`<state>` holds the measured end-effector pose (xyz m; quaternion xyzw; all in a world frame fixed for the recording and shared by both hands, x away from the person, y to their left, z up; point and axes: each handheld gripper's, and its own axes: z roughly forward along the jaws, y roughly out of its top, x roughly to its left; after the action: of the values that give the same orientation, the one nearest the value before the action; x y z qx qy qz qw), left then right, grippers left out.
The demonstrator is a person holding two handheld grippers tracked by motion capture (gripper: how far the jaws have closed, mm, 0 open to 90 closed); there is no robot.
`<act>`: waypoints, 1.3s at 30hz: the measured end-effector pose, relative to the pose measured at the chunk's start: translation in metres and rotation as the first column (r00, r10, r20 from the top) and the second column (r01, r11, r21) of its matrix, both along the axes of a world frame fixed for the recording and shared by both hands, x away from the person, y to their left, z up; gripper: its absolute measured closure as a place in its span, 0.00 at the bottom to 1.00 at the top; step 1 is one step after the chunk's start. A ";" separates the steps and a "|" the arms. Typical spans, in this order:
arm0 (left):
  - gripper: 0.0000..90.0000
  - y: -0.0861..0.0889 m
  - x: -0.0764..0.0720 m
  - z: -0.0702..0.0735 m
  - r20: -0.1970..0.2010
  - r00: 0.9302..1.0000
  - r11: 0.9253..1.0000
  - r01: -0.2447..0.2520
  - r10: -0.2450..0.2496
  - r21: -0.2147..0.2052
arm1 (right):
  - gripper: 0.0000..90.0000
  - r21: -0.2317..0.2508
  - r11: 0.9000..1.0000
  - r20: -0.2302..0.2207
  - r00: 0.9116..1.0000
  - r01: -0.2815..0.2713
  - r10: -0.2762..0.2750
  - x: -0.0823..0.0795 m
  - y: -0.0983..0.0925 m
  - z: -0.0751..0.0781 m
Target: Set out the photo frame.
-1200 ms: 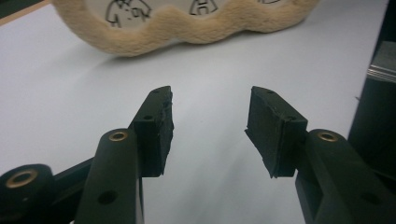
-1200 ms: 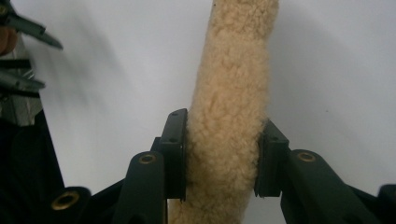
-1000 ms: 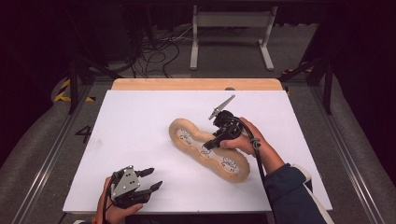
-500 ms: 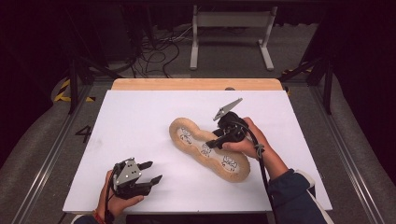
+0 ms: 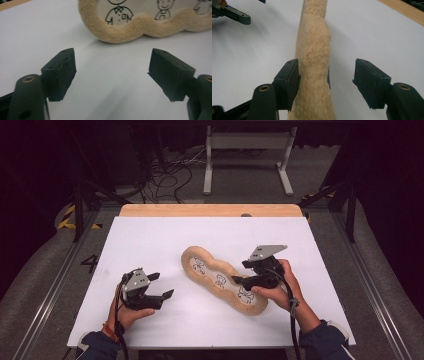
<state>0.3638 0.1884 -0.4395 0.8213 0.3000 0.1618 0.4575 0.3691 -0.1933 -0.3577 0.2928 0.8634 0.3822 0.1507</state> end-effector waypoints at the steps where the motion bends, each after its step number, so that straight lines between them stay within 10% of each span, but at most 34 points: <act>1: 0.23 -0.002 0.006 -0.002 -0.020 1.000 1.000 -0.006 0.006 -0.003 | 0.39 0.019 1.000 -0.001 1.000 0.014 -0.014 -0.005 -0.004 -0.002; 16: 0.20 -0.029 0.044 -0.004 -0.025 1.000 1.000 0.002 -0.002 -0.005 | 0.38 0.101 0.990 0.007 0.995 0.098 -0.099 -0.056 -0.051 -0.036; 39: 0.27 -0.063 0.077 0.003 -0.056 0.998 0.999 0.031 -0.032 -0.030 | 0.65 0.110 0.985 -0.014 0.991 0.132 -0.132 -0.081 -0.051 -0.068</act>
<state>0.4408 0.1255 -0.4362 0.8235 0.3020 0.1270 0.4630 0.2879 -0.2440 -0.4262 0.3587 0.8200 0.4178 0.1561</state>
